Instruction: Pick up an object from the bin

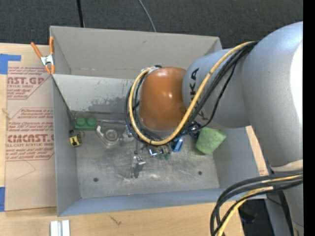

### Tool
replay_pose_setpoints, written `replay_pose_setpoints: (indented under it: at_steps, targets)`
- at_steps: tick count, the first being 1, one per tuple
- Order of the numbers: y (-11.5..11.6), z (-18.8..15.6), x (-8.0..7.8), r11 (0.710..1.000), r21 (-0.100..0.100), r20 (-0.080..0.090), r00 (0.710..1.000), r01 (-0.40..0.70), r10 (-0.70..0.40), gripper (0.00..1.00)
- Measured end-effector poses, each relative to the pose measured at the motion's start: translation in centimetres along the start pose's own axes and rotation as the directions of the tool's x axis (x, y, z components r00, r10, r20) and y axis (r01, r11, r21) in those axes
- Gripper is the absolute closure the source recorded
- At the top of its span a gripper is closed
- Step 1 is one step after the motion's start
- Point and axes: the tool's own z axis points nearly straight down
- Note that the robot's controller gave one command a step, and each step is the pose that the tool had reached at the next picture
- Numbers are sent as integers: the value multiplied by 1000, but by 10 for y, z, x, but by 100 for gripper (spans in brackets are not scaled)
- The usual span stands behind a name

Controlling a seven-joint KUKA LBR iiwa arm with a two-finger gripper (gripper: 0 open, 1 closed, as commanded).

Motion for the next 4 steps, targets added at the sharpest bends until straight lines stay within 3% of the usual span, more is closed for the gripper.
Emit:
replay_pose_setpoints:
  at_steps: [1,2,3,4]
  targets:
    - [-125,-2,36,980,2,0,980,199,-199,0]
    - [-211,37,39,930,2,13,930,366,-366,0]
    - [-241,18,-2,821,-8,-1,821,570,-571,0]
    - [-241,19,-1,823,-9,-2,823,569,-569,100]
